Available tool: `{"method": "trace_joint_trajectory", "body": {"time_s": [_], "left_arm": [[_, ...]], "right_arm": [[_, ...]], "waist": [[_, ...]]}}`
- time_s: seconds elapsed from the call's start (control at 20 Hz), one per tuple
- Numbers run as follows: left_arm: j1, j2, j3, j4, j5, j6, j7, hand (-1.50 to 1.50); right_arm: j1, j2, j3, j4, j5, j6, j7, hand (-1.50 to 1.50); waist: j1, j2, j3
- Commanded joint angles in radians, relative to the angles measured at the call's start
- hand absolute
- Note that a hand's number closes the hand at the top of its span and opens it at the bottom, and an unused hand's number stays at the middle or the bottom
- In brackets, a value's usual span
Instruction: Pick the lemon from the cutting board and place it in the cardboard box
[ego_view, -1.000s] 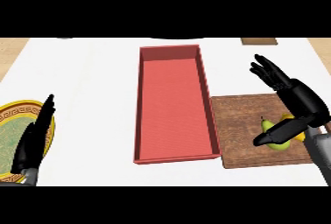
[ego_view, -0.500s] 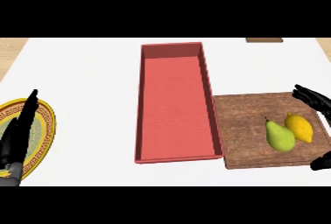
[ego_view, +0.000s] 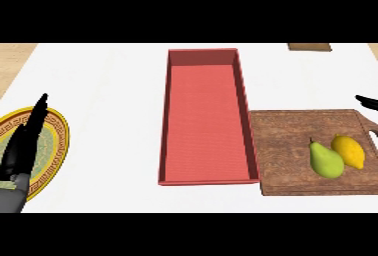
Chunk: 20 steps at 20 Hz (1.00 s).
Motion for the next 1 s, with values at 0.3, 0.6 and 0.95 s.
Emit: {"method": "trace_joint_trajectory", "body": {"time_s": [0.3, 0.6, 0.95], "left_arm": [[-0.049, -0.011, 0.010, 0.048, -0.017, -0.012, 0.010, 0.00], [0.011, -0.047, 0.009, 0.080, -0.037, -0.002, -0.055, 0.00], [-0.055, -0.009, 0.064, 0.082, -0.035, -0.046, 0.004, 0.00]], "right_arm": [[-0.185, -0.022, 0.257, 0.130, 0.359, -0.018, -0.170, -1.50], [-0.276, 0.039, 0.339, 0.226, 0.439, 0.004, -0.176, -1.50], [-0.365, 0.189, 0.351, 0.438, 0.542, -0.120, -0.191, -1.50]], "waist": [[0.004, -0.008, -0.004], [-0.011, -0.016, -0.005], [-0.022, -0.016, -0.004]]}}
